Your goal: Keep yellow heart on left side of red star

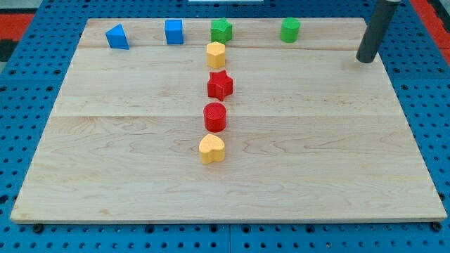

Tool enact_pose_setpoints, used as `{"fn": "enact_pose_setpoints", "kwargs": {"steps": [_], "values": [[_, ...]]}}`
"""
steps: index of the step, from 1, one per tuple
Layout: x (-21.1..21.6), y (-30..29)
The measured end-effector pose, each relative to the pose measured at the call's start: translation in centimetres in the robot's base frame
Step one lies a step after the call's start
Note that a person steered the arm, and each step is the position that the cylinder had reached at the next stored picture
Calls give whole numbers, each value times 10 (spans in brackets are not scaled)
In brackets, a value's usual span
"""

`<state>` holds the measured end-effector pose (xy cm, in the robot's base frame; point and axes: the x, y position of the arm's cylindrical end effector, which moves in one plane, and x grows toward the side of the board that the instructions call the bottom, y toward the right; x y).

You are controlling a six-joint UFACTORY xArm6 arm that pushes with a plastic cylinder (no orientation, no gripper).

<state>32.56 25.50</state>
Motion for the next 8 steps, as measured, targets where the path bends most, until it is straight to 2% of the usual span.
{"fn": "enact_pose_setpoints", "kwargs": {"steps": [1, 3, 5, 6, 7, 8], "values": [[33, -12], [53, -89], [169, -132], [221, -188], [220, -250], [178, -259]]}}
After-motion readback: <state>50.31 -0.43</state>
